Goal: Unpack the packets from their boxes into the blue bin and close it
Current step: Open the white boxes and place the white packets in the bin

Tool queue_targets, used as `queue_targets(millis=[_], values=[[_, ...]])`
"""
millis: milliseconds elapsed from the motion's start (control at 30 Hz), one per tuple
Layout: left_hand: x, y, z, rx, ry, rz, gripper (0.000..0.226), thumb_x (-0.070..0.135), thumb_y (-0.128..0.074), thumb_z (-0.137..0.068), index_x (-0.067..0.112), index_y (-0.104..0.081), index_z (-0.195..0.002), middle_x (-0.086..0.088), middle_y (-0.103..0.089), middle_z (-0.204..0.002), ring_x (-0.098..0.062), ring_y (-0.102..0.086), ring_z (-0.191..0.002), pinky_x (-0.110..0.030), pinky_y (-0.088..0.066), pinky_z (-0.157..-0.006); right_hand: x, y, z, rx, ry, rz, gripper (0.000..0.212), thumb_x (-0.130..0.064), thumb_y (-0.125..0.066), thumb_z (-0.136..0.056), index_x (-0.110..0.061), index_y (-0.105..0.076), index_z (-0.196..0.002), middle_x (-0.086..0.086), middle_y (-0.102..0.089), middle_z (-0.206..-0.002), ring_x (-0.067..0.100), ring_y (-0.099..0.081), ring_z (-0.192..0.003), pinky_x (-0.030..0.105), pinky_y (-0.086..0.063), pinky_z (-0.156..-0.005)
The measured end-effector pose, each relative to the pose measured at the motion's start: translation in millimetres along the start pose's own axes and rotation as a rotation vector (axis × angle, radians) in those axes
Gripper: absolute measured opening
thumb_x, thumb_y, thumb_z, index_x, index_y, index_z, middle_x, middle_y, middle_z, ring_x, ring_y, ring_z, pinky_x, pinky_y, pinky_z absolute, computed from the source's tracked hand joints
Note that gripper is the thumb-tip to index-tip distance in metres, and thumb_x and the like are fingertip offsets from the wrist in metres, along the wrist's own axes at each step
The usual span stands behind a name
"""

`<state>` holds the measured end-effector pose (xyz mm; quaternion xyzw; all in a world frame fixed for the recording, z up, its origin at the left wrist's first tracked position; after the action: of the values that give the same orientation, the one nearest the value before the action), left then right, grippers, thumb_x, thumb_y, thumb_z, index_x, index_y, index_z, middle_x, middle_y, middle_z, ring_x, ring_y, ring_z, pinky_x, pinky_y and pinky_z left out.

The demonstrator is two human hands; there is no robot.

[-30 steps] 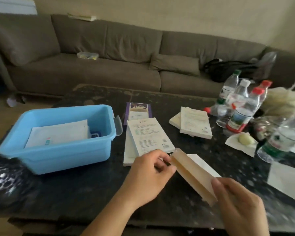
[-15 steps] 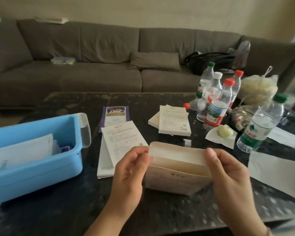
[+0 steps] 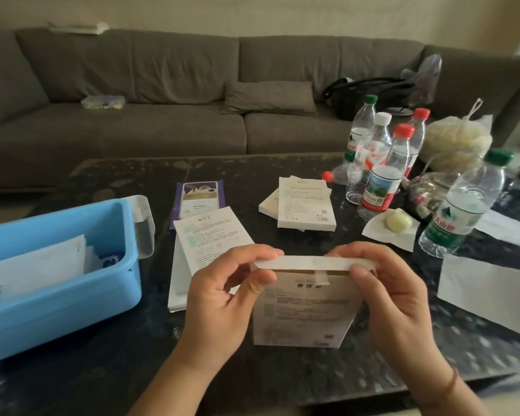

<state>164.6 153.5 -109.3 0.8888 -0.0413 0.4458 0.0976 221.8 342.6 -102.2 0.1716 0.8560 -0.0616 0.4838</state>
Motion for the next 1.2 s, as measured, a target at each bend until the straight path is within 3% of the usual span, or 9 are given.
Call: queue_targets(millis=[133,233,367,500,700,800,867,1033,1200], values=[[1,-6,3,0.04,0.048,0.001,0.032,0.065,-0.056,-0.086,0.041,-0.063,-0.105,0.019,-0.071,-0.102,-0.009,-0.068,-0.102,-0.016,-0.056,-0.073,0,3,1,0.0,0.017,0.024,0.016,-0.027,-0.055,-0.089,-0.033,-0.07,-0.094,-0.009,-0.072,-0.098,0.008,-0.068,-0.083,0.018,-0.054,-0.062],[2,-7,2,0.016,0.053,0.001,0.028,0.066,-0.054,-0.086,0.043,-0.061,-0.102,0.02,-0.069,-0.103,-0.01,-0.067,-0.104,-0.016,-0.056,-0.074,2,6,3,-0.02,0.093,0.115,0.019,-0.025,-0.053,-0.09,-0.027,-0.069,-0.099,-0.01,-0.069,-0.105,0.012,-0.066,-0.096,0.022,-0.055,-0.068],[4,-5,0,-0.013,0.052,-0.012,0.026,0.067,-0.053,-0.086,0.046,-0.059,-0.101,0.02,-0.069,-0.104,-0.012,-0.067,-0.105,-0.019,-0.057,-0.075,2,11,5,-0.04,0.438,0.454,0.028,-0.02,-0.064,-0.084,-0.015,-0.06,-0.112,0.006,-0.059,-0.124,0.025,-0.058,-0.116,0.033,-0.05,-0.09],[4,-6,-1,-0.018,0.044,-0.013,0.029,0.066,-0.053,-0.086,0.042,-0.059,-0.101,0.02,-0.069,-0.103,-0.012,-0.067,-0.103,-0.017,-0.056,-0.075,3,6,-1,-0.071,0.71,0.711,0.023,-0.022,-0.073,-0.085,-0.016,-0.059,-0.103,0.006,-0.06,-0.119,0.028,-0.057,-0.11,0.034,-0.047,-0.094],[5,-6,0,-0.028,0.026,-0.026,0.018,0.056,-0.056,-0.09,0.041,-0.059,-0.1,0.022,-0.067,-0.103,-0.008,-0.065,-0.104,-0.013,-0.053,-0.074,-6,0,-2,-0.049,0.686,0.618,0.004,-0.011,-0.068,-0.087,-0.011,-0.065,-0.09,0.005,-0.068,-0.105,0.027,-0.061,-0.103,0.037,-0.05,-0.086],[4,-8,1,-0.023,-0.007,-0.064,0.01,0.041,-0.058,-0.09,0.04,-0.057,-0.1,0.022,-0.066,-0.102,-0.008,-0.065,-0.103,-0.012,-0.052,-0.075,-12,-4,0,0.005,0.549,0.547,0.012,-0.011,-0.064,-0.088,-0.002,-0.067,-0.082,0.002,-0.069,-0.097,0.022,-0.063,-0.098,0.032,-0.052,-0.082],[4,-9,1,-0.026,-0.013,-0.082,0.01,0.04,-0.057,-0.091,0.042,-0.056,-0.1,0.023,-0.066,-0.103,-0.007,-0.065,-0.103,-0.013,-0.053,-0.075,-14,-5,0,-0.004,0.518,0.535,0.014,-0.018,-0.06,-0.093,-0.005,-0.064,-0.09,-0.002,-0.067,-0.1,0.018,-0.063,-0.099,0.03,-0.053,-0.08],[4,-7,0,-0.048,-0.004,-0.06,0.009,0.042,-0.056,-0.092,0.041,-0.056,-0.101,0.022,-0.066,-0.104,-0.006,-0.065,-0.103,-0.016,-0.055,-0.073,-9,1,-3,-0.168,0.655,0.635,0.04,-0.037,-0.07,-0.087,-0.011,-0.054,-0.112,0.003,-0.062,-0.118,0.025,-0.06,-0.11,0.036,-0.052,-0.089],[5,-7,-1,-0.054,-0.025,-0.051,0.011,0.032,-0.059,-0.094,0.04,-0.056,-0.102,0.02,-0.065,-0.103,-0.004,-0.064,-0.103,-0.012,-0.053,-0.072,1,3,-6,-0.172,0.758,0.731,0.016,-0.015,-0.072,-0.088,-0.013,-0.066,-0.103,0.008,-0.063,-0.117,0.03,-0.061,-0.104,0.042,-0.052,-0.076]])
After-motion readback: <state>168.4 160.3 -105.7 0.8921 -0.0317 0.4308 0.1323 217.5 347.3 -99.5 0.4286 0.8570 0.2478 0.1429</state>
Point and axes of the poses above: each hand's wrist, its own z-axis away from the middle knuckle, its own y-axis out of the back of the hand, x = y × z, the point moved 2 cm from there along -z, towards the middle knuckle
